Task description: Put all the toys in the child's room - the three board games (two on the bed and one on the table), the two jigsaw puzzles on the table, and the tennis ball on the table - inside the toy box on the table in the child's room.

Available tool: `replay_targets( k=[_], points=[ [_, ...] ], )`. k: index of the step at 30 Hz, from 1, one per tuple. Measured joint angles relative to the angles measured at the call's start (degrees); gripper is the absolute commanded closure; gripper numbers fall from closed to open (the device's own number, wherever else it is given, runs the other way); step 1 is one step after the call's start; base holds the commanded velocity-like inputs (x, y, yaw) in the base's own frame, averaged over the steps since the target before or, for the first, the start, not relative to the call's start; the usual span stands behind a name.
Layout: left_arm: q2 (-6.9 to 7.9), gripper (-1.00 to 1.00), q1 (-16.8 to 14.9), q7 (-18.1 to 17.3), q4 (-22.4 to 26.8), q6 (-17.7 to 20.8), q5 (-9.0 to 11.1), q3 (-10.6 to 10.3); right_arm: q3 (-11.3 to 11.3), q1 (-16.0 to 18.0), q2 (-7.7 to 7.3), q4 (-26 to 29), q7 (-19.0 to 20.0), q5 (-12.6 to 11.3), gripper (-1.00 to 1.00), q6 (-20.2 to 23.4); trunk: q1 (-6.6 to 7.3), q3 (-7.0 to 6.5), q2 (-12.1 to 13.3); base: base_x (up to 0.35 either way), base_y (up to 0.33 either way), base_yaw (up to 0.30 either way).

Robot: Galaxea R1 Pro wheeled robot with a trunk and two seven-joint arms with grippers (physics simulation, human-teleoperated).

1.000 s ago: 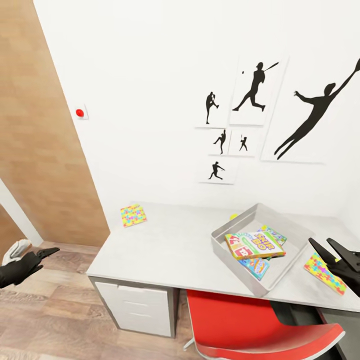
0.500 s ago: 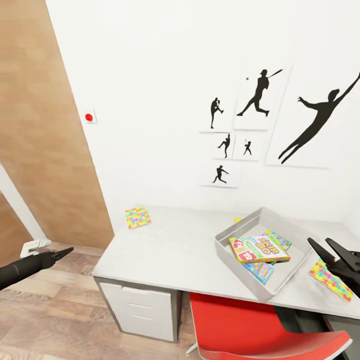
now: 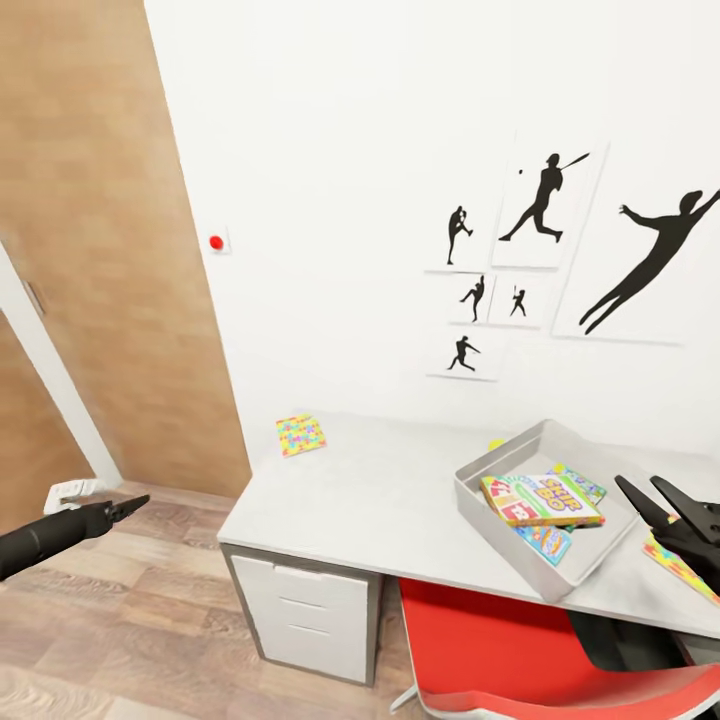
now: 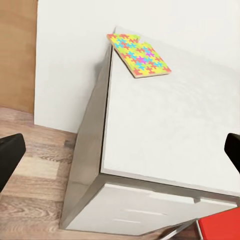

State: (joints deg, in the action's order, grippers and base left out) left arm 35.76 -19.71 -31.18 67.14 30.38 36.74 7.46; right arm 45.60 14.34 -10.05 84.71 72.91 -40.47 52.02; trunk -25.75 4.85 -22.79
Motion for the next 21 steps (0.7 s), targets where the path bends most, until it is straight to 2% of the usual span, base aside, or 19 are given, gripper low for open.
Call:
replay_targets(
  k=[12, 21],
  points=[
    [0.01, -1.00, 0.00, -0.04, 0.02, 0.02, -0.19, -0.03, -0.08, -0.04, 0.03, 0.00, 0.00, -0.04, -1.00, 0.00, 0.00, -1.07, 0.00, -0.007, 0.132, 0.074],
    [-0.02, -1.00, 0.01, -0.03, 0.01, -0.05, -0.15, -0.04, -0.16, -0.01, 0.03, -0.07, -0.04, -0.04, -1.00, -0.02, 0.01, -1.31, 0.00, 0.041, 0.061, 0.021]
  ],
)
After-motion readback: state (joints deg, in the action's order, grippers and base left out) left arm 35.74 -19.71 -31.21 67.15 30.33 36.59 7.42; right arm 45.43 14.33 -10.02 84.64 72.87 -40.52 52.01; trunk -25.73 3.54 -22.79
